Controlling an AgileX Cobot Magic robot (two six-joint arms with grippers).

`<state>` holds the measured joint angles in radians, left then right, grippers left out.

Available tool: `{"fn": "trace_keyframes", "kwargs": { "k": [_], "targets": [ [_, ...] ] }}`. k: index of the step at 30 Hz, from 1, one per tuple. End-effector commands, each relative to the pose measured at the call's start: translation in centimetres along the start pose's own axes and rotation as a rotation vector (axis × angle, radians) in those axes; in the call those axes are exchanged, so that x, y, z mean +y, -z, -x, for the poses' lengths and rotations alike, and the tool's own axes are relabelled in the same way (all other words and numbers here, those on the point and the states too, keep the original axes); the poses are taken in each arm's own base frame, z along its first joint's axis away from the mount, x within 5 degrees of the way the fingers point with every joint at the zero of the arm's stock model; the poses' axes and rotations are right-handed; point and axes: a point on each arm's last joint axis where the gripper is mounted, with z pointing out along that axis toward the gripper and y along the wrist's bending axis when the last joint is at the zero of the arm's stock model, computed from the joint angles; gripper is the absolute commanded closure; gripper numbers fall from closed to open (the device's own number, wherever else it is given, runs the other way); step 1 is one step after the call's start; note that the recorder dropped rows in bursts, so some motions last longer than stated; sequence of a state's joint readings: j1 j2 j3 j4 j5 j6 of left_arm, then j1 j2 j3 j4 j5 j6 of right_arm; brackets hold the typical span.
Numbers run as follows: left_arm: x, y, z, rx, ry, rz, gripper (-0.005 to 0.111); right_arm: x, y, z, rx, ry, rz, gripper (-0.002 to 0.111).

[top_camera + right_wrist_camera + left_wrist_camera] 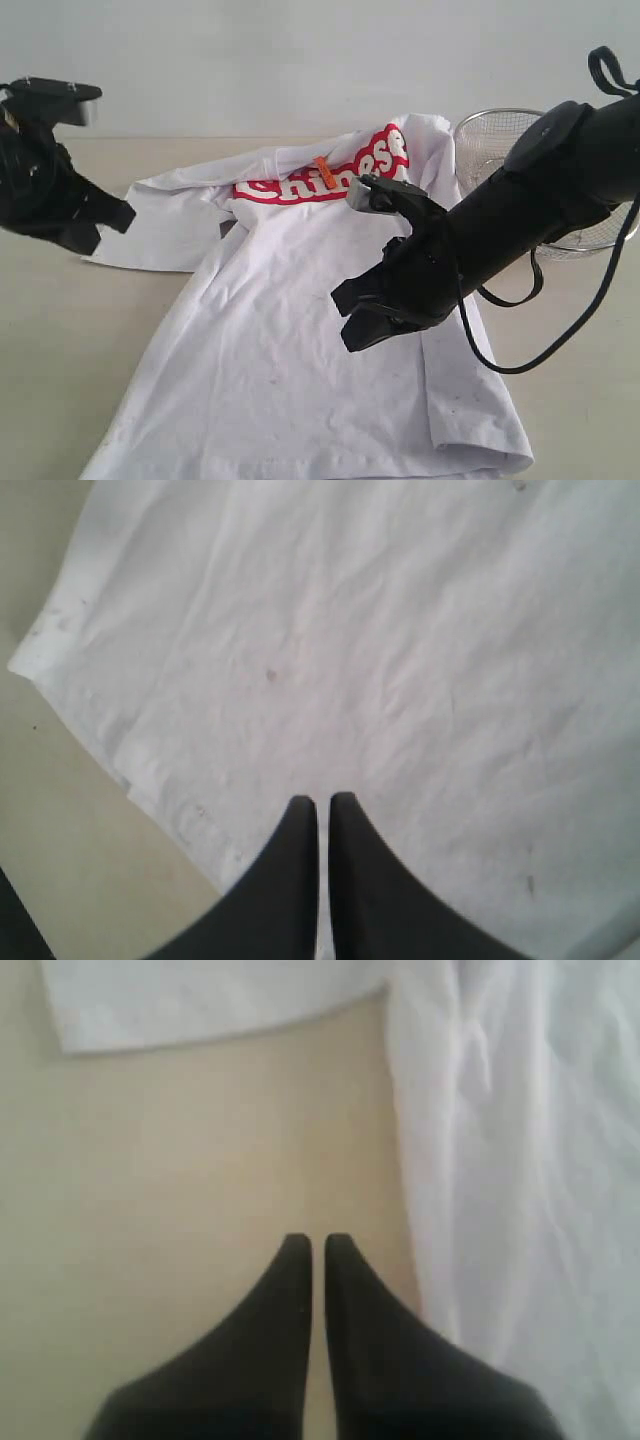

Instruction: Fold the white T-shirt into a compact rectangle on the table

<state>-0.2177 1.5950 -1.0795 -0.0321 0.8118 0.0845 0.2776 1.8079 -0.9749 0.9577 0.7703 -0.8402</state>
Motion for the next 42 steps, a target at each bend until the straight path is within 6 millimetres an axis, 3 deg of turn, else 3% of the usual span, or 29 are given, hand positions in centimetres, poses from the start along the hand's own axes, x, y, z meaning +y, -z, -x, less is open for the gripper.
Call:
{"fn": "trace_keyframes", "kwargs": {
  "k": [1, 6, 10, 13, 20, 36, 42],
  "targets": [
    [3.1, -2.7, 3.3, 0.009, 0.02, -0.009, 0.102, 0.1, 0.1, 0.1, 0.001, 0.016, 0.0, 0.108],
    [3.4, -6.0, 6.5, -0.058, 0.009, -0.143, 0.102, 0.0, 0.1, 0.1, -0.001, 0.021, -0.002, 0.108],
    [4.0, -8.6, 8.9, -0.067, 0.008, -0.147, 0.102, 0.0, 0.1, 0.1, -0.006, 0.022, -0.008, 0.108],
    [4.4, -10.8, 9.9, -0.032, -0.021, -0.141, 0.102, 0.0, 0.1, 0.1, -0.006, 0.022, -0.008, 0.108],
    [4.9, -14.0, 11.2, 0.0, -0.035, -0.139, 0.102, 0.0, 0.1, 0.2, -0.009, 0.018, -0.011, 0.108],
    [5.7, -16.5, 11.2, 0.027, -0.047, -0.095, 0.102, 0.0, 0.1, 0.1, -0.006, 0.019, -0.008, 0.108],
    [8.4, -16.0, 11.6, -0.022, 0.005, -0.066, 0.102, 0.0, 0.1, 0.1, -0.003, 0.019, -0.005, 0.108]
  ]
}}
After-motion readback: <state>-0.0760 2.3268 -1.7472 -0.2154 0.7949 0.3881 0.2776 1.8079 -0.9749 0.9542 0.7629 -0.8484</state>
